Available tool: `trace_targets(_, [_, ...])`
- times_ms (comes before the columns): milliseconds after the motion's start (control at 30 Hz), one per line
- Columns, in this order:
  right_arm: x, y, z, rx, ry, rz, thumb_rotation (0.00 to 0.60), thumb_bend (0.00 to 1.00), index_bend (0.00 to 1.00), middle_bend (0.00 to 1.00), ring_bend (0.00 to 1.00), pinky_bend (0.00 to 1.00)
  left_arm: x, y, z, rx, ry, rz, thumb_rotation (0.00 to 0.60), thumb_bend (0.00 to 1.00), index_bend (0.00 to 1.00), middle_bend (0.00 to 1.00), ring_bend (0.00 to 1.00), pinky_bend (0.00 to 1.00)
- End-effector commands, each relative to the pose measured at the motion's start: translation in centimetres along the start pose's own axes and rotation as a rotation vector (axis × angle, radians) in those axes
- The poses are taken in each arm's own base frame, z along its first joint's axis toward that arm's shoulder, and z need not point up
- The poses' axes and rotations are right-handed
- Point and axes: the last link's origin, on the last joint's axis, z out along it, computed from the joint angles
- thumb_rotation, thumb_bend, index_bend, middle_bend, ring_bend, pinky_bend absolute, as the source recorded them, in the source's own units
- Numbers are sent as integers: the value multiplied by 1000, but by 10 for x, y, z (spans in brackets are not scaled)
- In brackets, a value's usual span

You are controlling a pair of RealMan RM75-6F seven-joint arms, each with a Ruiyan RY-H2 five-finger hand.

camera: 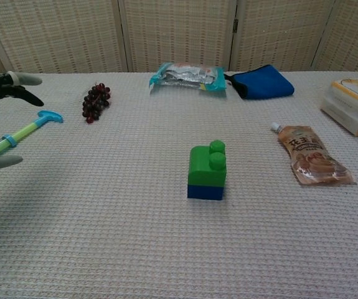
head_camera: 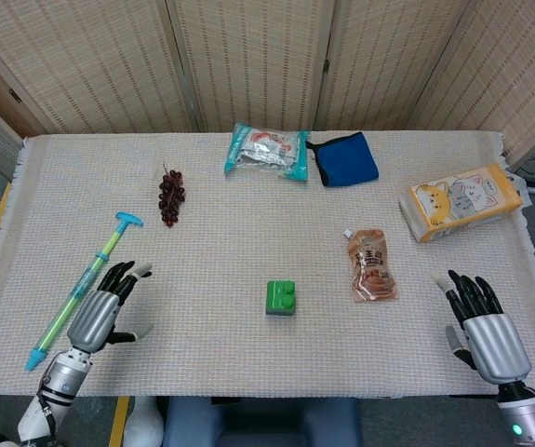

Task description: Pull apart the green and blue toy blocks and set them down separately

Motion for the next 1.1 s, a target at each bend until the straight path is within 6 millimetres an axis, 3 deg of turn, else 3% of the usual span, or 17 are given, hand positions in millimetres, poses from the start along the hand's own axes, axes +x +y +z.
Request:
trace_targets(33, [3,3,3,-10,1,13,600,557,0,0,0,0,-11,10,27,40,13,-114,600,253,134,272,24,0])
trace_targets(367, [8,16,16,-56,11,47,600,556,0,0,0,0,-57,41,61,73,-87,-171,600,250,139,273,11,0])
trace_targets(1100, [17,34,20,-94,-4,117,600,557,0,0,0,0,-121,108,101,15,-121,-265,600,234,139,273,5,0])
